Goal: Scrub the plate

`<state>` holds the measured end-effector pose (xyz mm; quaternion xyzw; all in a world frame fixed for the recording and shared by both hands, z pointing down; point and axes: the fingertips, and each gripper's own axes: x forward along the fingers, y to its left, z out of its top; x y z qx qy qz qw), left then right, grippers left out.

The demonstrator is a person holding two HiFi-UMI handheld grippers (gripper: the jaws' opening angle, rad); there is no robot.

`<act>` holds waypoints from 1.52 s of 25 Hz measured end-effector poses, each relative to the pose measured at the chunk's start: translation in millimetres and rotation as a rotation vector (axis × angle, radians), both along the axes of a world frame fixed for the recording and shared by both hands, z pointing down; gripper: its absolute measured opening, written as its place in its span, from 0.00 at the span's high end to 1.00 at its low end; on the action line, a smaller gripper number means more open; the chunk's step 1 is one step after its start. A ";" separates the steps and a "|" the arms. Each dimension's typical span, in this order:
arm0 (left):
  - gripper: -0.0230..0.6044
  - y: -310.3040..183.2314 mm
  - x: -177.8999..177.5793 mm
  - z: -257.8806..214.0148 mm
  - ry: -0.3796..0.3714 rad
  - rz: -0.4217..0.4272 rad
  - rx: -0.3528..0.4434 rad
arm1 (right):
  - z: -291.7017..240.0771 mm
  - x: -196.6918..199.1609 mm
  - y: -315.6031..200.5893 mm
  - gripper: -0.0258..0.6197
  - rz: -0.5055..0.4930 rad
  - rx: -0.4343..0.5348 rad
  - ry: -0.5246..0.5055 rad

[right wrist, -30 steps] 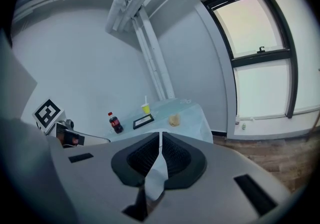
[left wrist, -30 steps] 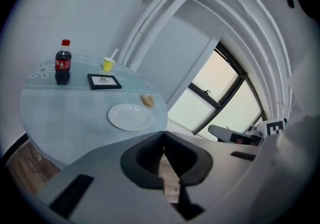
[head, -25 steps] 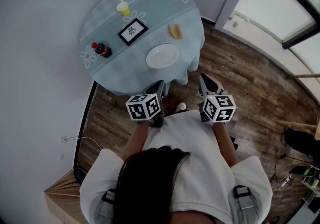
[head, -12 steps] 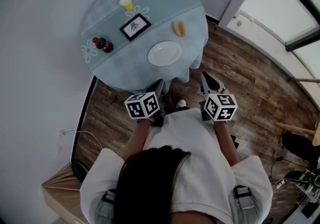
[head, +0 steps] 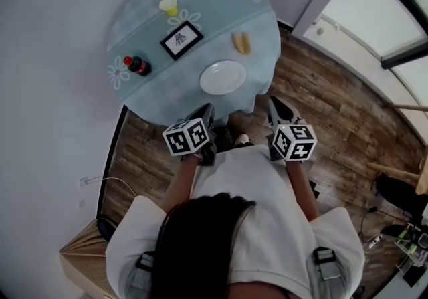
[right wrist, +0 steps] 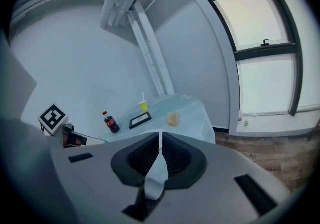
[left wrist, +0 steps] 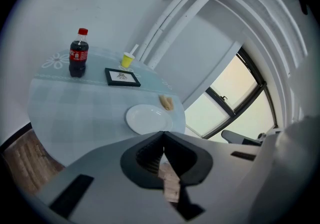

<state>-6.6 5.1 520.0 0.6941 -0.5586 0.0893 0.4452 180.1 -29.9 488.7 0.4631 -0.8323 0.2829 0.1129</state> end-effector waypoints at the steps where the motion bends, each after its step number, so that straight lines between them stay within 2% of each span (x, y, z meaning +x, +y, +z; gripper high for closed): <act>1: 0.95 -4.6 -2.6 4.1 -0.008 -0.002 -0.017 | 0.6 0.4 -4.2 0.90 0.009 -0.003 0.005; 5: 0.95 -18.8 -12.4 13.6 -0.012 -0.003 -0.068 | 1.3 1.0 -17.4 0.90 0.039 -0.018 0.041; 16: 0.95 -59.1 -31.3 16.3 -0.006 0.000 -0.073 | 8.8 -9.4 -54.2 0.90 0.055 -0.064 0.109; 22: 0.95 -65.4 -55.6 19.5 0.017 -0.033 -0.083 | 13.8 -30.0 -69.3 0.89 0.010 -0.049 0.172; 24: 0.95 -66.1 -61.5 21.2 0.022 -0.031 -0.088 | 14.7 -38.6 -73.8 0.86 -0.010 -0.048 0.184; 26: 0.95 -68.0 -66.7 22.7 0.024 -0.019 -0.090 | 16.0 -47.6 -78.3 0.78 -0.027 -0.054 0.190; 38: 0.95 -82.3 -81.5 28.0 0.036 0.116 -0.096 | 19.0 -77.9 -112.7 0.76 -0.021 -0.003 0.306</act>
